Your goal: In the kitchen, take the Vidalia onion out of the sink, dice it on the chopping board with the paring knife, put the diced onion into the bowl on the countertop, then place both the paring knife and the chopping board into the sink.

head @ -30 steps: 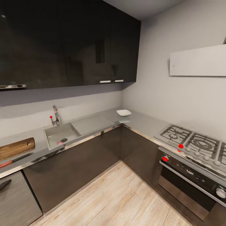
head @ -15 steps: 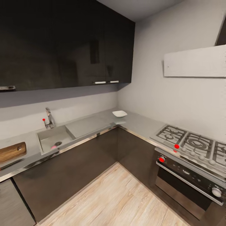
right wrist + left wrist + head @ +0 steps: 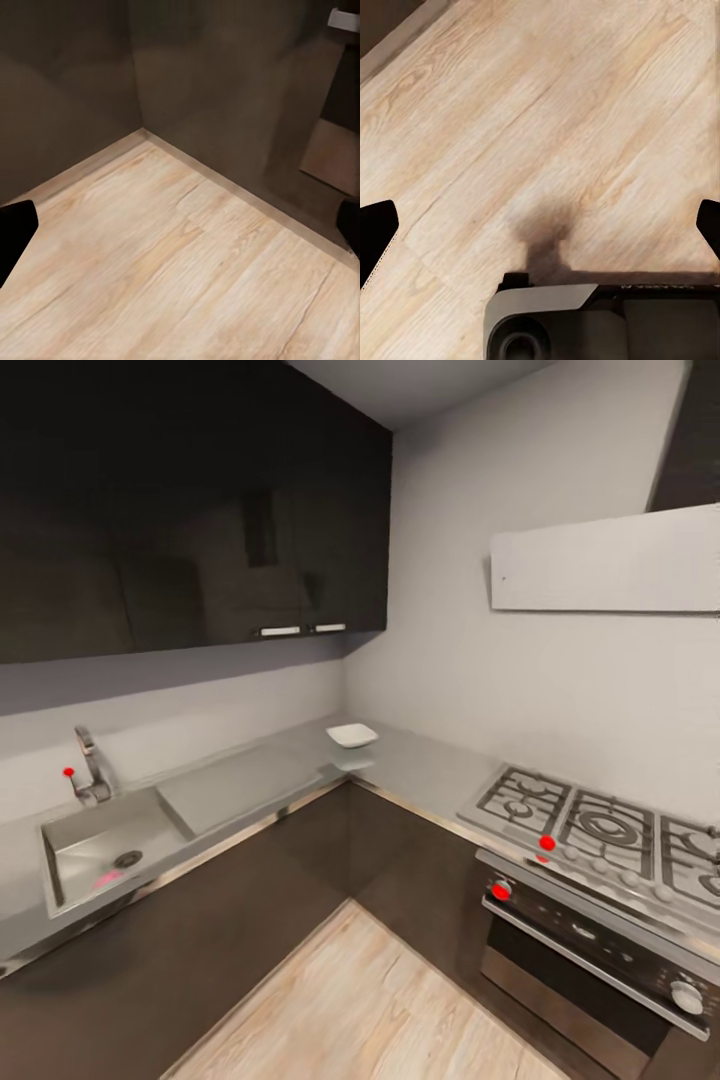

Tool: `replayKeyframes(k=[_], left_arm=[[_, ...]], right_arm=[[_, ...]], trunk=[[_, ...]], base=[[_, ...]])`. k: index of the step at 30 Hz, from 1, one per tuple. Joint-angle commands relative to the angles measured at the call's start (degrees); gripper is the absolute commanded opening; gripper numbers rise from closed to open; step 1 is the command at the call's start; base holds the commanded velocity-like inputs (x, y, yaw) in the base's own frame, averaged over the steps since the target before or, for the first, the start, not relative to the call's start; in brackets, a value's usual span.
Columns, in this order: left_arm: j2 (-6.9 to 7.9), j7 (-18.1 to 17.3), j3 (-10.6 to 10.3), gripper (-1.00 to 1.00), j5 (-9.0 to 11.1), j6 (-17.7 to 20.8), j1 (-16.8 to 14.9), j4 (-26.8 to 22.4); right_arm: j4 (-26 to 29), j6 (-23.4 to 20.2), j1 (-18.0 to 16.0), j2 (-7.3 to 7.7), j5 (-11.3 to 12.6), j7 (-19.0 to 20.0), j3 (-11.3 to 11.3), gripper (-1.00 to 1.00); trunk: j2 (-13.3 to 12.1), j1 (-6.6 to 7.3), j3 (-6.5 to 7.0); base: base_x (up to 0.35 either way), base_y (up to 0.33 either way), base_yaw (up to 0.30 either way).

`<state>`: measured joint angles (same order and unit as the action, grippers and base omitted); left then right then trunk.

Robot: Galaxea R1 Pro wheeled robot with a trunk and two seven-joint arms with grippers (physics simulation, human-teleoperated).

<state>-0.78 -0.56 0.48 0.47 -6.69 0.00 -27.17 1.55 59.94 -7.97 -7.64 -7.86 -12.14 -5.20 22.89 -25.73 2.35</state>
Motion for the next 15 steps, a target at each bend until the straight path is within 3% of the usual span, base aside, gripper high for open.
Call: replayKeyframes(k=[1,7,12,15], left_arm=[[-0.01,-0.1,0.1,1.00,0.0,-0.2,0.0,0.1],[-0.01,-0.1,0.1,1.00,0.1,-0.2,0.0,0.1],[-0.06,0.0,-0.1,1.00,0.0,-0.2,0.0,0.5],[-0.74,0.2,-0.1,1.00,-0.2,0.0,0.0,0.2]], right_arm=[[-0.1,0.1,0.0,0.00,-0.2,-0.6,-0.4,1.00],[-0.1,0.1,0.0,0.01,-0.2,-0.6,-0.4,1.00],[-0.1,0.1,0.0,0.00,-0.2,-0.7,-0.4,1.00],[-0.2,0.1,0.0,-0.02,-0.2,-0.7,-0.4,1.00]], trunk=[[0.0,-0.05,0.05],[0.0,-0.05,0.37],[0.0,-0.05,0.43],[0.0,-0.05,0.43]], base=[[0.329,0.026,-0.197],[0.330,0.008,-0.166],[0.312,-0.013,-0.035],[0.131,-0.016,-0.008]])
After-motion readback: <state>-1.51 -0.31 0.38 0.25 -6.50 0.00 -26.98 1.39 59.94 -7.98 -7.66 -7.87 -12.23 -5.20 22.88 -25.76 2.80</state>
